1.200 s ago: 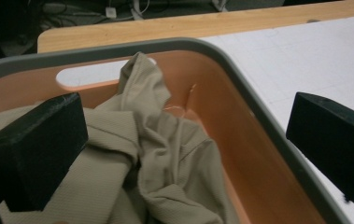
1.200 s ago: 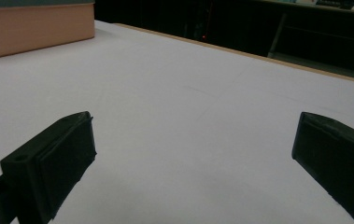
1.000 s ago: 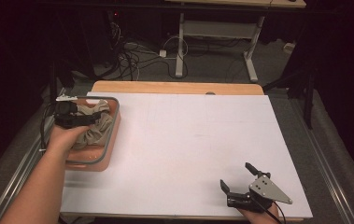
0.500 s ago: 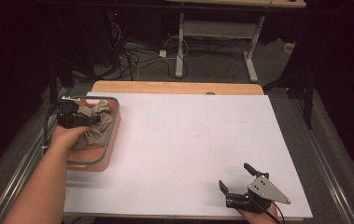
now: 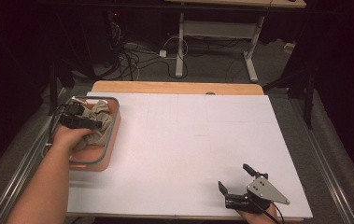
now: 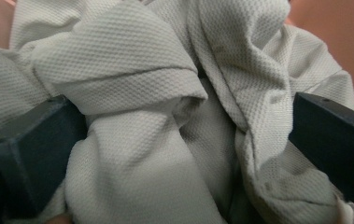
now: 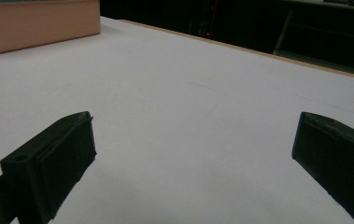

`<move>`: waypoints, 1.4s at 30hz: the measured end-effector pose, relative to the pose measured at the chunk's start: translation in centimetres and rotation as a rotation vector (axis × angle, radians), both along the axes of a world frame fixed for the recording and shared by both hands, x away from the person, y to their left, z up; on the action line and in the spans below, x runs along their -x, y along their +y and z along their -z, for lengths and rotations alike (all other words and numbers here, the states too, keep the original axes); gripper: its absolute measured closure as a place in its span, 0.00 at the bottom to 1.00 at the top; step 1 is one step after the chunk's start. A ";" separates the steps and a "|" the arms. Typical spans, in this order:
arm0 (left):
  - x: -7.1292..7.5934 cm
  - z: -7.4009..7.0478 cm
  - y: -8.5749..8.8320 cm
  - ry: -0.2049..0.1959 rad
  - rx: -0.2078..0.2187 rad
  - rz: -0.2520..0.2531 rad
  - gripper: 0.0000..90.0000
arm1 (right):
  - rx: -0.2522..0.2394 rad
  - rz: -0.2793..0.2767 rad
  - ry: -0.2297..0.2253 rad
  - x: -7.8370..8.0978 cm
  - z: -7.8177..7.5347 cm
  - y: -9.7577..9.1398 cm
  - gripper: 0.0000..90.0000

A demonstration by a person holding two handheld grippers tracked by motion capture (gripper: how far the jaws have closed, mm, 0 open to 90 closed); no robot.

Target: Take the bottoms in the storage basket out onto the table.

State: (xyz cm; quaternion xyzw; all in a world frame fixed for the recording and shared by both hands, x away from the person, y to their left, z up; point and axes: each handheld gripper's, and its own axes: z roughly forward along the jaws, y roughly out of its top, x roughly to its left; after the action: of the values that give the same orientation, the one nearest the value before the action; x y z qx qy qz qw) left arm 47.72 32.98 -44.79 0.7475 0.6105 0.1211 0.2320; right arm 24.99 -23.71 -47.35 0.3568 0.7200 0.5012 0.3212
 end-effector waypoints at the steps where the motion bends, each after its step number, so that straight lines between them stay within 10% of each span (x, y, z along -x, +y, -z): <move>1: 0.0 0.0 0.0 0.006 -0.001 0.003 0.00 | 0.000 0.000 0.000 0.0 0.0 0.0 0.00; 8: -0.1 0.7 -0.6 0.061 -0.090 0.052 0.00 | 0.005 -0.005 0.003 -0.1 0.1 0.2 0.00; 11: 0.0 1.1 -1.3 0.065 -0.224 0.070 0.08 | 0.006 -0.007 0.004 -0.1 0.2 0.2 0.00; 24: 0.5 0.8 -0.9 0.018 -0.304 0.021 0.52 | 0.007 -0.002 0.006 0.0 0.2 0.1 0.00; 28: 0.7 0.3 -0.8 -0.006 -0.273 0.022 0.64 | 0.009 -0.003 0.003 0.0 0.2 0.1 0.00; 31: 1.1 -0.2 -0.5 -0.034 -0.135 0.055 0.69 | 0.005 -0.003 0.001 0.0 0.1 0.1 0.00; 33: 1.3 -0.2 -1.2 -0.065 -0.077 0.125 0.69 | 0.006 -0.004 0.003 -0.1 0.1 0.3 0.00; 37: 1.4 -0.4 -1.7 -0.107 -0.124 0.135 0.60 | 0.010 -0.010 0.003 -0.1 0.2 0.3 0.00; 42: 1.0 -0.8 -1.2 -0.108 -0.156 0.050 0.12 | 0.008 -0.007 0.002 0.0 0.1 0.3 0.01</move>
State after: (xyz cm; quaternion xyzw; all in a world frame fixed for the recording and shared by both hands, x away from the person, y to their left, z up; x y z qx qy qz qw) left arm 46.72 31.81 -44.02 0.7709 0.5667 0.2028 0.2086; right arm 25.02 -23.43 -47.43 0.3535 0.7235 0.4990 0.3204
